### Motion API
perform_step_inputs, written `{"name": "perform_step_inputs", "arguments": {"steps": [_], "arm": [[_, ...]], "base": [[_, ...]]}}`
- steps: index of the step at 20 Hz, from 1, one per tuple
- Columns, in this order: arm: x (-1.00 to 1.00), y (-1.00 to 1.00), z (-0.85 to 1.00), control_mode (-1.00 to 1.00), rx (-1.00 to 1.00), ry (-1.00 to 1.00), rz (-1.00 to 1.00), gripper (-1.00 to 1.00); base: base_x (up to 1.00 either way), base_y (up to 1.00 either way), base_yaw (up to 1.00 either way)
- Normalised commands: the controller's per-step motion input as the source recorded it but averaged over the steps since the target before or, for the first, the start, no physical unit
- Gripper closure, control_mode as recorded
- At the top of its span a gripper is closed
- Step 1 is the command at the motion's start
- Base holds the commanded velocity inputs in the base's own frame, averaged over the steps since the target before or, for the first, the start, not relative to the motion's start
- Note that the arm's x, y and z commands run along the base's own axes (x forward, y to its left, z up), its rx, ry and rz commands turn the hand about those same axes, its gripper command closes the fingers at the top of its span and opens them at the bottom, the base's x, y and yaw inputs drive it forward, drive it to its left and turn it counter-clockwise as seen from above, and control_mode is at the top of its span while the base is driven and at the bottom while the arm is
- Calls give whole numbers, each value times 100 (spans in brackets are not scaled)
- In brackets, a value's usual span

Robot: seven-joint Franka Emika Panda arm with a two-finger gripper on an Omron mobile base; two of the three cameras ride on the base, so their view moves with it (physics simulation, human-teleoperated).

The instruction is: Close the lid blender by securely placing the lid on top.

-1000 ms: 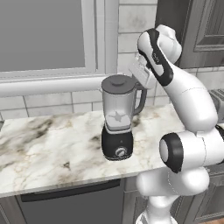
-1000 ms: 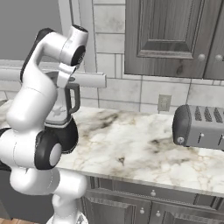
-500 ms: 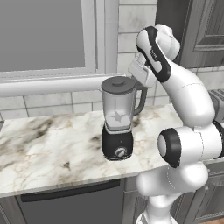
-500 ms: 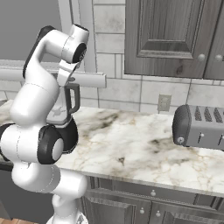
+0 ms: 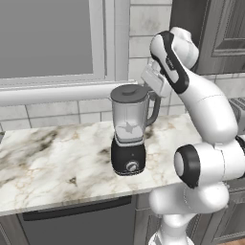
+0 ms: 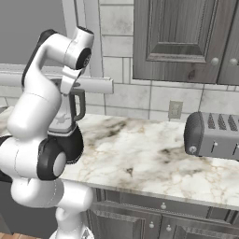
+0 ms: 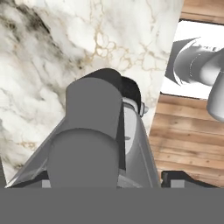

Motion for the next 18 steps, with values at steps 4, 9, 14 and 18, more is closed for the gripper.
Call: {"name": "perform_step_inputs", "arguments": {"steps": [4,9,14,18], "arm": [[0,0,0,-100,0,-1,0,-100],[0,3,0,-100,0,-2,0,-100],[2,0,8,-100,0,-9,0,-100],[7,0,30,-100,0,-19,0,-100]], "base": [[0,0,0],[0,0,0],[0,0,0],[0,0,0]]}}
